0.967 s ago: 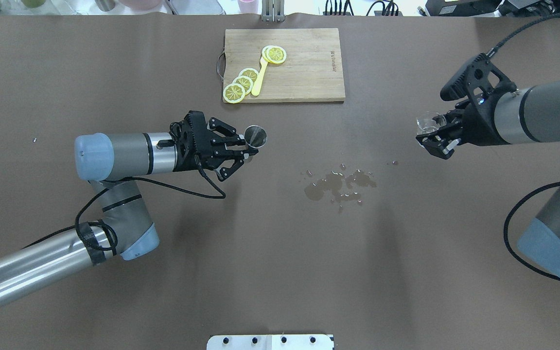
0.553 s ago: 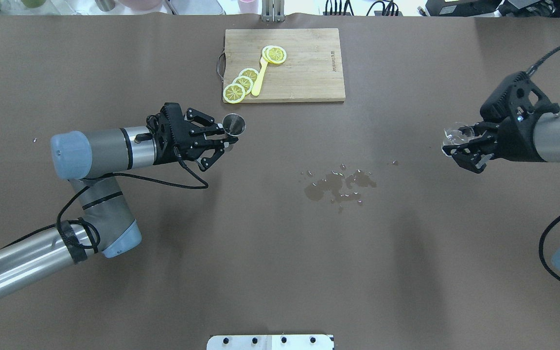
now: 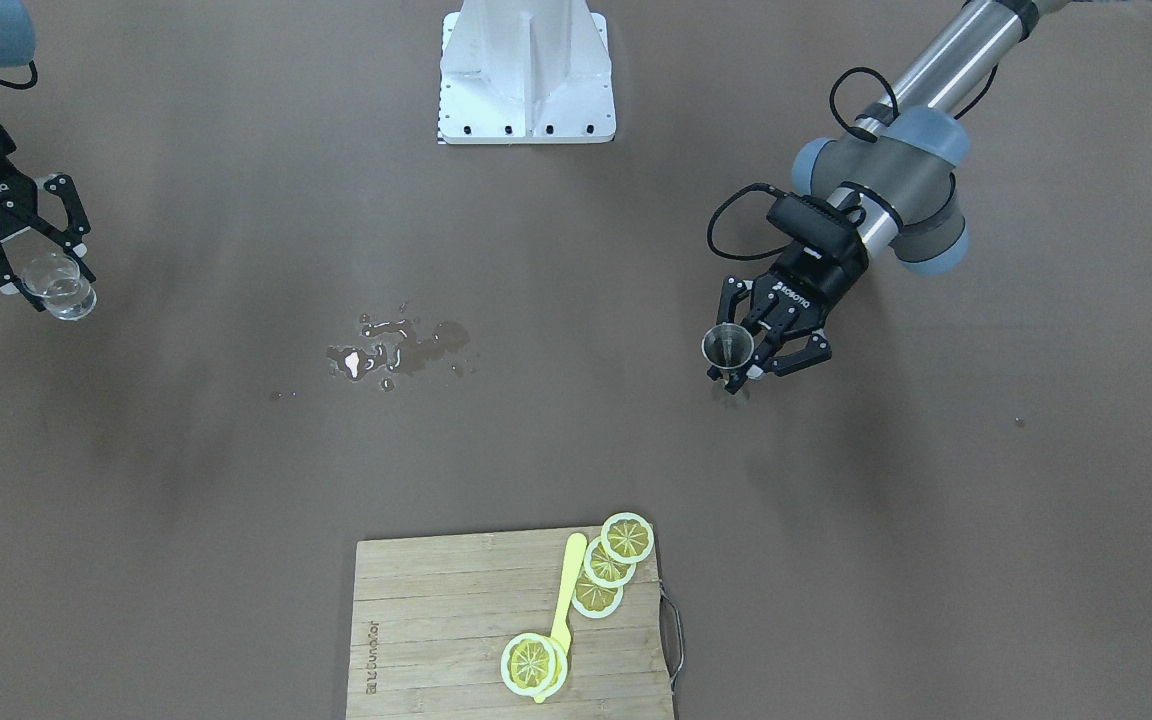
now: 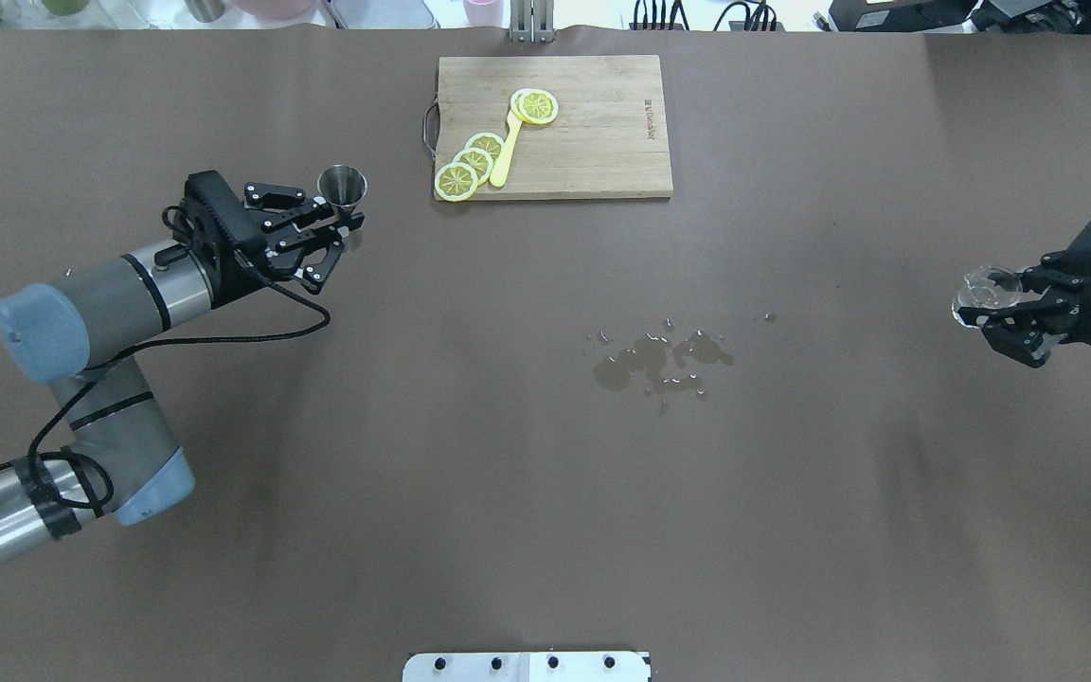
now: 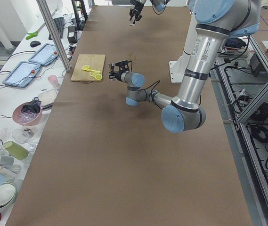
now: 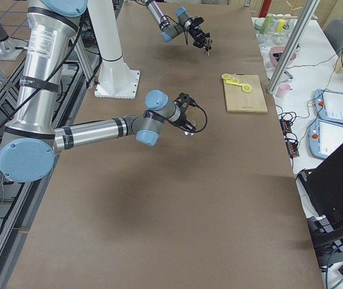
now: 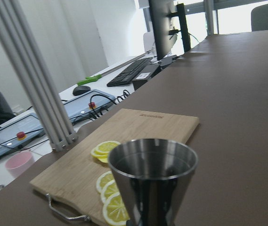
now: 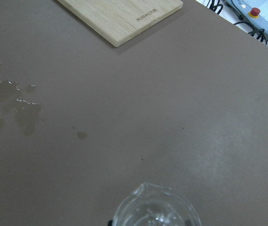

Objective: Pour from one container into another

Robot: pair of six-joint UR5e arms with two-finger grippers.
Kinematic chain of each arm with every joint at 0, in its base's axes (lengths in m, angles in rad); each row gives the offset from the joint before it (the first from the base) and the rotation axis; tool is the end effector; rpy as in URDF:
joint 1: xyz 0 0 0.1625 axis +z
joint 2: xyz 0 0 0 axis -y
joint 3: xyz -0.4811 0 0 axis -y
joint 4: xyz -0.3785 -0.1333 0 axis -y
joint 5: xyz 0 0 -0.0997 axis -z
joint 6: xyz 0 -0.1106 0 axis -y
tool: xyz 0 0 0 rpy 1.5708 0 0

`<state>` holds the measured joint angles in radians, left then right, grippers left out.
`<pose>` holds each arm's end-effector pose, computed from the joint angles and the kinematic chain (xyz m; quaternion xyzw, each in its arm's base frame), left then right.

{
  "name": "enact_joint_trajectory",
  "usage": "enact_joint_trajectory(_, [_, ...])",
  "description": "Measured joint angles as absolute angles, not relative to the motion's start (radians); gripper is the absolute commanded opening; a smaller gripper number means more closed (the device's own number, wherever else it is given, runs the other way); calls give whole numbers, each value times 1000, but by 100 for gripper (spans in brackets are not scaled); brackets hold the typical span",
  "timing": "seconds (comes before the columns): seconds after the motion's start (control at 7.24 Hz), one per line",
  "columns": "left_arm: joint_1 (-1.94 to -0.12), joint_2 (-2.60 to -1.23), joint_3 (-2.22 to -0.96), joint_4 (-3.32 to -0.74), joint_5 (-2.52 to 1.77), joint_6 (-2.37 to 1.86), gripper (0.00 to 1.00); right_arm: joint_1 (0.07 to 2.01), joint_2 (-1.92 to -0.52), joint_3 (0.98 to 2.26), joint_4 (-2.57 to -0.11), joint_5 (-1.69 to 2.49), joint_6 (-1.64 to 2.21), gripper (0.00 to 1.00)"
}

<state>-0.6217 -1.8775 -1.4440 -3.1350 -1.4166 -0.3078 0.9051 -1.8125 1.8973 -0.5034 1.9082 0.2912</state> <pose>0.4068 -0.4763 0.4364 0.6467 0.4087 0.1462 0.6272 -0.1697 -0.3726 0.5489 0.4119 -0.3722 -0.2438 0.7952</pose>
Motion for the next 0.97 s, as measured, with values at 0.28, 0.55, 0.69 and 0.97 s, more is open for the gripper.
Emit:
enact_joint_trajectory(0.28, [-569,-1733,-1550,-3135,-1188,-363,0,926,-1819,1794,-336,1920,298,0])
enact_joint_trajectory(0.55, [-501,-1628,-1598,-3134,-967,-428,0,950,-1816,1759,-300,1972,302,0])
enact_joint_trajectory(0.69, [-460,-1573,-1621,-3134,-866,-464,0,959,-1814,1740,-289,1989,302,0])
enact_joint_trajectory(0.97, [-384,-1476,-1641,-3129,-712,-562,0,974,-1809,1656,-201,2008,304,0])
